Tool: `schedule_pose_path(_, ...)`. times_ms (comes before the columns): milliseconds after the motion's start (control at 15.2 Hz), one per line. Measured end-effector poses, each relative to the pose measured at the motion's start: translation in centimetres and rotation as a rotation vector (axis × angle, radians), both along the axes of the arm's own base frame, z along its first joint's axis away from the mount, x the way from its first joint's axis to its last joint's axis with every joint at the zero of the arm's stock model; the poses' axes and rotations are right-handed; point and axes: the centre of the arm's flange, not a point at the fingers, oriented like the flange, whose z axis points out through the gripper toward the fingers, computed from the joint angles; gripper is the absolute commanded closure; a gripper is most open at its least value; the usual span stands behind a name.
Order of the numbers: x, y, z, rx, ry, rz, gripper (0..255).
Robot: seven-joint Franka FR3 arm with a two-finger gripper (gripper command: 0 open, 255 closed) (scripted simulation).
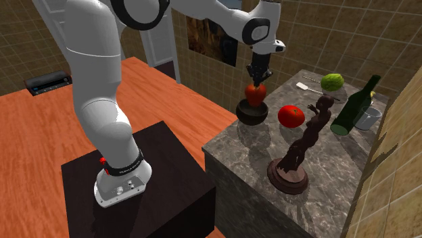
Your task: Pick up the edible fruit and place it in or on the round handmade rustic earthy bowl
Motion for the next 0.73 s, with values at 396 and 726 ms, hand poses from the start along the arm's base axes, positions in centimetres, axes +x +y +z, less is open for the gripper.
schedule_pose_path(396,0.02,0.11,-1.30,0.000,0.000,0.000,255)
schedule_pose_path(726,0.03,0.11,-1.32,0.000,-0.001,0.000,0)
